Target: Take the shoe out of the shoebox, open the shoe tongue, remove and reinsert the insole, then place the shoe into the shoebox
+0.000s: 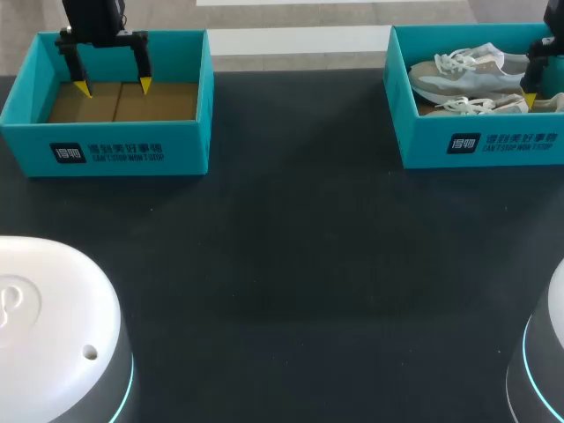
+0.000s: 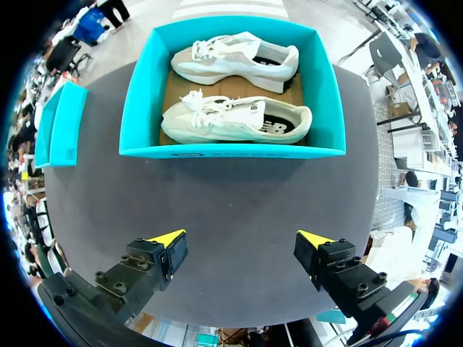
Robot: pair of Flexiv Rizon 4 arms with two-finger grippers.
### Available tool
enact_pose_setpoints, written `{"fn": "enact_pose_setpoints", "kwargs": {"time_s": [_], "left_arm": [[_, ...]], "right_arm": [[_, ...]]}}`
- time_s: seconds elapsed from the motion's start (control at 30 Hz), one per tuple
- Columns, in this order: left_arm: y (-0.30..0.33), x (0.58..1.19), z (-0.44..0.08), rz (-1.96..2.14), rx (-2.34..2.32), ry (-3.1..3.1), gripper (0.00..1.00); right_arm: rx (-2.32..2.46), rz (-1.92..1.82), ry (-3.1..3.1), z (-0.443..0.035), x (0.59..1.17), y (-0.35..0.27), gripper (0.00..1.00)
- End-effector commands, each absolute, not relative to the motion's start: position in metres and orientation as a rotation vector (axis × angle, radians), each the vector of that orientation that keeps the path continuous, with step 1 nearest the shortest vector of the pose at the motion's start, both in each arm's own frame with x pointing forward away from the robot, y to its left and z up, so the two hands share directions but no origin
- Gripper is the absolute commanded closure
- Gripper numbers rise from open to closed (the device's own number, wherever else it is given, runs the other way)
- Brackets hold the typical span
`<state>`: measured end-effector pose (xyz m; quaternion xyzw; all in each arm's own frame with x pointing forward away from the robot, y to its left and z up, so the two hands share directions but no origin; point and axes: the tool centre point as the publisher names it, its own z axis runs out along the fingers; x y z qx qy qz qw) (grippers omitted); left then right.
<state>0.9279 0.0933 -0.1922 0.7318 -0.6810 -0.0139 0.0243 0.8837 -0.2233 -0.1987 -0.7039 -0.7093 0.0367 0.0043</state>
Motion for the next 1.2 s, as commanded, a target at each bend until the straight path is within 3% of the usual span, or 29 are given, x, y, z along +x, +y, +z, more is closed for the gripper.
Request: {"fn": "enact_pose_setpoints", "kwargs": {"time_s": [0.03,1.03,1.2], "left_arm": [[0.094,0.928,-0.192,-0.042,2.264,-2.107,0.00],[0.094,0.928,-0.192,-0.042,2.264,-2.107,0.00],[0.094,0.928,-0.192,-0.042,2.264,-2.107,0.00]], "right_arm": [[-2.207,0.114,-2.223,-0.199,0.883,-0.223,0.00],[-2.207,0.114,-2.223,-0.199,0.883,-0.223,0.00],[-2.316,0.086,-2.239,-0.206,0.910,-0.238,0.00]]}}
